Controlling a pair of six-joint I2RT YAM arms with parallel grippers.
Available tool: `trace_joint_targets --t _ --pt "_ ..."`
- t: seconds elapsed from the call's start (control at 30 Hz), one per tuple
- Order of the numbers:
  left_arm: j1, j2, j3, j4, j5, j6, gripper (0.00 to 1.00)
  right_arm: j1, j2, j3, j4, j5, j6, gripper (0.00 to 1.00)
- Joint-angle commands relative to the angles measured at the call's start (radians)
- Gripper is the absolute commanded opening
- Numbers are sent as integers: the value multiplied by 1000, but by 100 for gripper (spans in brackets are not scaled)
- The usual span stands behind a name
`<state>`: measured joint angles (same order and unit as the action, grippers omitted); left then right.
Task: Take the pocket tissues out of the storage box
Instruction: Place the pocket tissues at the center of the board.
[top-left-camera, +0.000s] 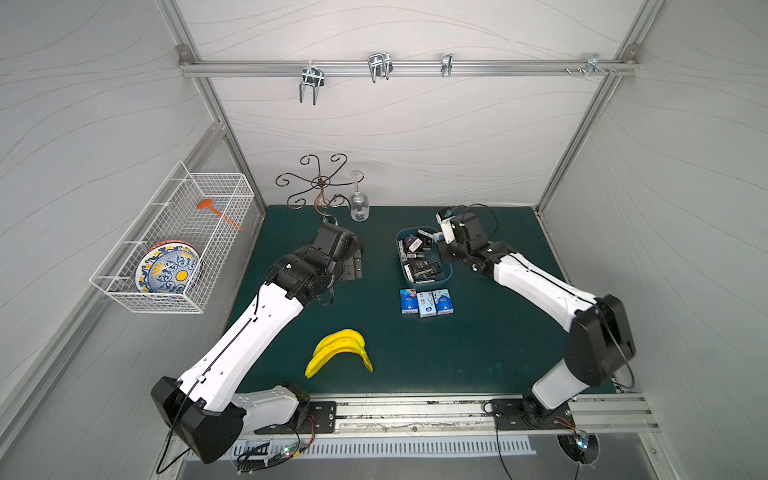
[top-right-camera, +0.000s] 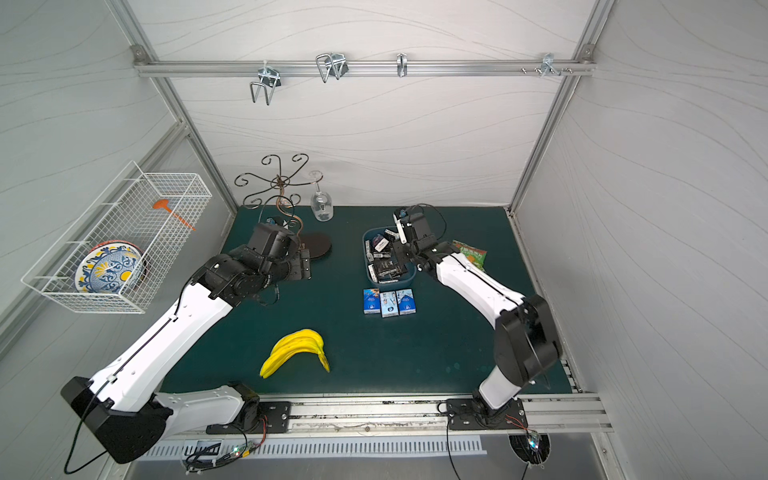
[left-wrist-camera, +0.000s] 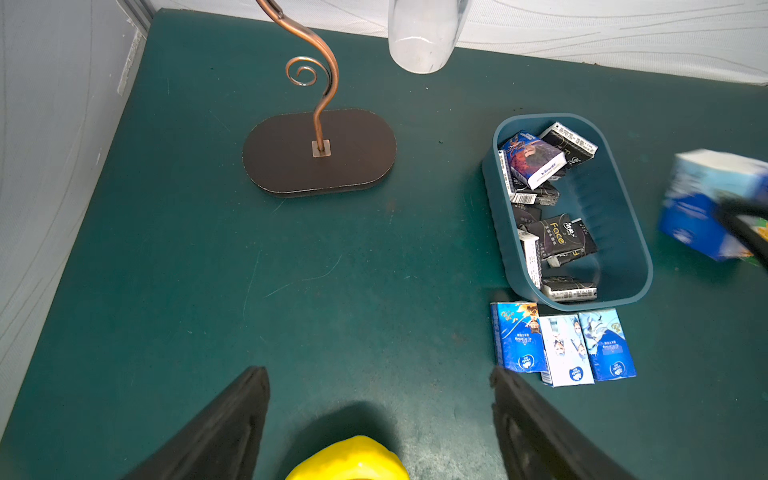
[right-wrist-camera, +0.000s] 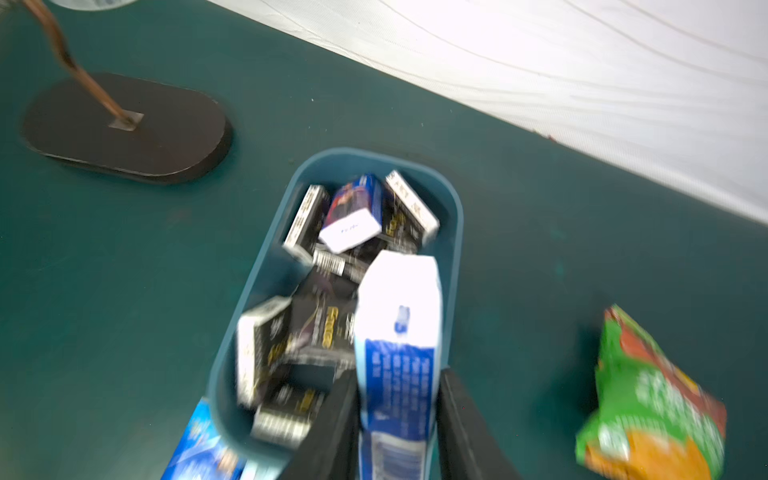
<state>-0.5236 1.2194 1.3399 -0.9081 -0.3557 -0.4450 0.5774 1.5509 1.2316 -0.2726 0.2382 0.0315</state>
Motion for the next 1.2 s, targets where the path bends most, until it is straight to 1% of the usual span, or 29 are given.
trace_joint_targets --t 0.0,0.07,0.17,0.27,0.4,0.43,0.53,0.63,0.77,0.87,0.93,1.07,1.1,1.17 --pt "7 -8 -7 63 28 -1 88 -28 -141 -155 -117 21 131 34" --pt "8 -8 -19 84 53 -11 88 -52 -229 -233 -168 14 180 32" --pt "7 7 -13 92 89 -22 87 -62 -332 -329 -230 12 214 32" --pt "7 12 -13 99 116 -32 87 -65 -367 -390 -275 0 242 32" --pt "7 6 -19 107 141 -41 87 -59 -315 -407 -328 -83 257 33" --pt "7 5 -21 109 144 -42 87 -55 -295 -413 -326 -87 258 33" --pt "7 -1 -24 105 144 -39 87 -56 -224 -402 -331 -84 278 33" --pt "7 -5 -24 99 141 -35 87 -45 -185 -380 -320 -58 284 34" --pt "7 -7 -16 89 134 -29 87 -42 -99 -345 -309 -74 286 37" --pt "7 -11 -13 85 129 -27 87 -20 -42 -319 -302 -63 283 39" --pt "7 -13 -11 84 126 -26 87 -5 -19 -305 -296 -74 282 41" --pt "7 -4 -6 82 123 -25 87 14 -36 -296 -291 -79 291 47" --pt "7 0 -4 81 122 -24 87 14 -41 -291 -295 -76 289 45" --pt "7 5 -1 81 125 -24 87 10 -54 -291 -307 -56 280 35"
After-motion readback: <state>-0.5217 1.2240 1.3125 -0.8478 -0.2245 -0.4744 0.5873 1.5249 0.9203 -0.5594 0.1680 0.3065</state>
